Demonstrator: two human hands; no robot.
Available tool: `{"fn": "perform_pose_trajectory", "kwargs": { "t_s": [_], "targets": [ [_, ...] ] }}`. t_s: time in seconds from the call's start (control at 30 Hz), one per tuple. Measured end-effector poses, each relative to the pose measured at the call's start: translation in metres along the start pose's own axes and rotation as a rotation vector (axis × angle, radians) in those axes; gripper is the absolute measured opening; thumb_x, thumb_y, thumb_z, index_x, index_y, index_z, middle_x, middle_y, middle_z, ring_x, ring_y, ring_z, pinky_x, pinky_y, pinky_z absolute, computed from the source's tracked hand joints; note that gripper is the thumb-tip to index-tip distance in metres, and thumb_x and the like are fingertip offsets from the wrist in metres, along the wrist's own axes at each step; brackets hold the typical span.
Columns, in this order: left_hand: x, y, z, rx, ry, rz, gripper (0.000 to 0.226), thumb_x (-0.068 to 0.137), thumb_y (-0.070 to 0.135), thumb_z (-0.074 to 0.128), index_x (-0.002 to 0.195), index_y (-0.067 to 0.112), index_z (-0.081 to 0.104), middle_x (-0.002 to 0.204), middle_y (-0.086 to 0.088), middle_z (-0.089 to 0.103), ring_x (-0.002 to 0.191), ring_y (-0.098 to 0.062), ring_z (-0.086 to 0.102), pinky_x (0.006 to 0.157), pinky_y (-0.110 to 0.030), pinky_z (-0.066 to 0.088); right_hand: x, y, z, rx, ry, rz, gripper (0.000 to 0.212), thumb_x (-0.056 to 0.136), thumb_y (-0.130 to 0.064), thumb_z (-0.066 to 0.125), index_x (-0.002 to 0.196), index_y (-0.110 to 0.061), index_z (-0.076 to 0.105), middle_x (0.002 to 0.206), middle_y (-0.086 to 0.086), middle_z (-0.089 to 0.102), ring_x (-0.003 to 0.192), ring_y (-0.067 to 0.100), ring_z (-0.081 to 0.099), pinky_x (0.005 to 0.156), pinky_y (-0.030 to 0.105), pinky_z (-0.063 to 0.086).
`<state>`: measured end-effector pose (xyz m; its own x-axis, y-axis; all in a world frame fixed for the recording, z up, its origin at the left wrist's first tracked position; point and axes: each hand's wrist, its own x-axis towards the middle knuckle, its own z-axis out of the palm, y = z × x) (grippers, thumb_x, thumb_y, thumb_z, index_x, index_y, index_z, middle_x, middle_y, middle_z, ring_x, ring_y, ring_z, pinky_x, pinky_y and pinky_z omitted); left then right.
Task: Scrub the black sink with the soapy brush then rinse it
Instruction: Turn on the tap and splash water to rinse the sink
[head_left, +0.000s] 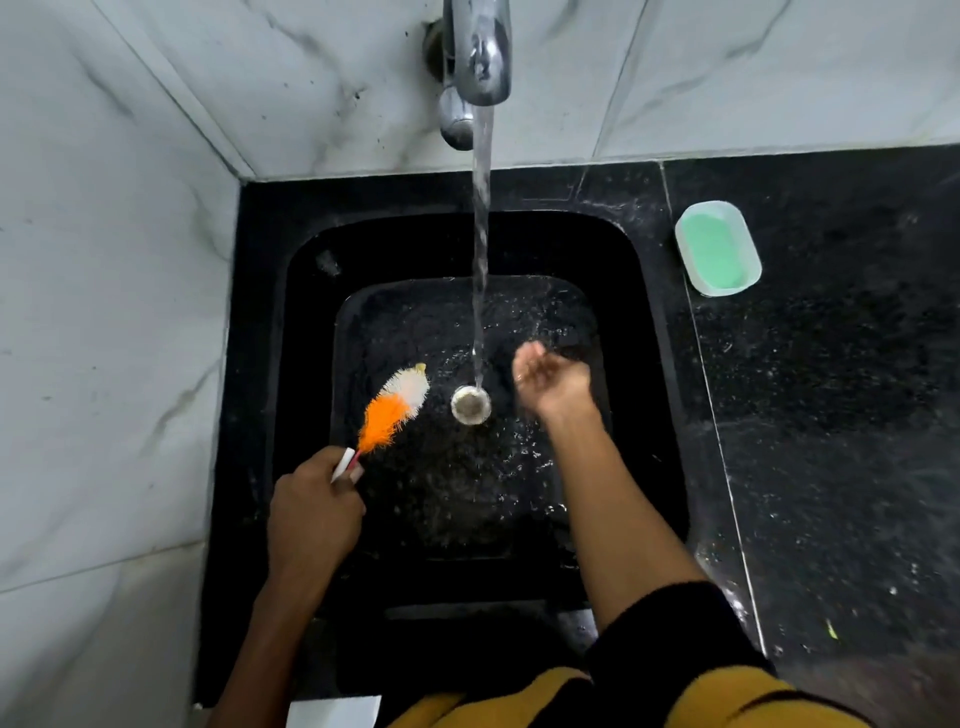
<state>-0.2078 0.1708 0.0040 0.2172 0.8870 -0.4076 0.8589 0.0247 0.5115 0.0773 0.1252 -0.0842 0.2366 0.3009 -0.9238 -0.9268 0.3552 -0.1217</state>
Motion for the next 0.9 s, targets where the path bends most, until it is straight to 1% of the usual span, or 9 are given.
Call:
{"fn": "perform_pose_trajectory", "kwargs": {
  "t_s": [0.17,0.3,0.37,0.43,0.5,0.57,0.67,0.77,0.9],
  "targets": [
    [-0.005,-0.004,-0.001,-0.016,0.010,-0.016,0.025,0.087,0.001,0.061,0.074,0.023,0.063,0.060,0.001,0.063,0.057,-0.020,0.061,0.053,-0.025,0.038,0.003,0.050,0.019,-0.220,0.016,0.126,0.042,0.099,-0.014,0.029,0.069,-0.007,0.057,0.056,0.004,0.053,0.049,0.013,0.044,0.054,0.020,0.037],
    [-0.008,-0.010,-0.004,-0.022,0.031,-0.025,0.021,0.088,0.004,0.062,0.076,0.021,0.065,0.059,0.000,0.064,0.056,-0.022,0.062,0.051,-0.029,0.043,0.006,0.058,0.039,-0.342,0.024,0.121,0.031,0.102,-0.016,0.028,0.082,-0.008,0.050,0.063,0.005,0.048,0.049,0.011,0.040,0.049,0.019,0.038],
    [-0.009,-0.015,-0.007,-0.030,0.049,-0.026,0.020,0.090,0.007,0.062,0.077,0.022,0.065,0.058,-0.001,0.064,0.056,-0.023,0.062,0.053,-0.033,0.047,0.000,0.048,0.057,-0.339,-0.032,0.077,0.034,0.103,-0.015,0.025,0.091,-0.002,0.055,0.067,0.008,0.057,0.050,0.012,0.051,0.050,0.018,0.044],
    [-0.012,-0.019,-0.008,-0.026,0.055,-0.031,0.018,0.091,0.010,0.061,0.077,0.022,0.064,0.058,-0.002,0.064,0.056,-0.023,0.062,0.054,-0.036,0.050,0.001,0.036,0.079,-0.236,-0.179,0.022,0.037,0.103,-0.015,0.024,0.110,0.003,0.056,0.097,0.016,0.067,0.085,0.023,0.071,0.076,0.026,0.057],
    [-0.015,-0.023,-0.009,-0.038,0.059,-0.037,0.016,0.091,0.013,0.061,0.078,0.022,0.064,0.058,-0.002,0.064,0.056,-0.023,0.063,0.055,-0.039,0.053,-0.001,0.026,0.101,-0.245,-0.311,-0.006,0.040,0.104,-0.018,0.024,0.129,-0.003,0.052,0.129,0.016,0.058,0.124,0.027,0.055,0.103,0.039,0.045],
    [-0.018,-0.025,-0.009,-0.044,0.062,-0.042,0.017,0.091,0.013,0.061,0.078,0.022,0.064,0.057,-0.002,0.064,0.056,-0.023,0.063,0.055,-0.040,0.054,-0.004,0.018,0.111,-0.335,-0.346,-0.034,0.043,0.105,-0.018,0.024,0.135,-0.001,0.049,0.142,0.016,0.049,0.131,0.028,0.048,0.109,0.040,0.039],
    [-0.022,-0.027,-0.009,-0.060,0.065,-0.043,0.017,0.092,0.014,0.060,0.078,0.023,0.064,0.057,-0.002,0.064,0.056,-0.023,0.063,0.056,-0.042,0.055,-0.005,0.015,0.101,-0.383,-0.284,-0.037,0.044,0.104,-0.018,0.023,0.131,0.002,0.052,0.133,0.019,0.057,0.121,0.029,0.057,0.100,0.037,0.048],
    [-0.025,-0.029,-0.008,-0.053,0.066,-0.040,0.017,0.092,0.015,0.060,0.078,0.023,0.063,0.058,-0.001,0.064,0.058,-0.022,0.063,0.058,-0.042,0.055,-0.001,0.028,0.070,-0.443,-0.149,0.003,0.037,0.103,-0.019,0.025,0.108,-0.004,0.059,0.092,0.013,0.068,0.083,0.022,0.065,0.070,0.030,0.057],
    [-0.028,-0.031,-0.009,-0.048,0.082,-0.054,0.013,0.088,0.013,0.061,0.077,0.020,0.061,0.059,-0.003,0.063,0.061,-0.025,0.062,0.060,-0.044,0.054,0.003,0.054,0.038,-0.436,-0.052,0.062,0.029,0.102,-0.011,0.028,0.083,-0.008,0.049,0.065,0.004,0.048,0.054,0.012,0.042,0.054,0.020,0.036]
  ]
}}
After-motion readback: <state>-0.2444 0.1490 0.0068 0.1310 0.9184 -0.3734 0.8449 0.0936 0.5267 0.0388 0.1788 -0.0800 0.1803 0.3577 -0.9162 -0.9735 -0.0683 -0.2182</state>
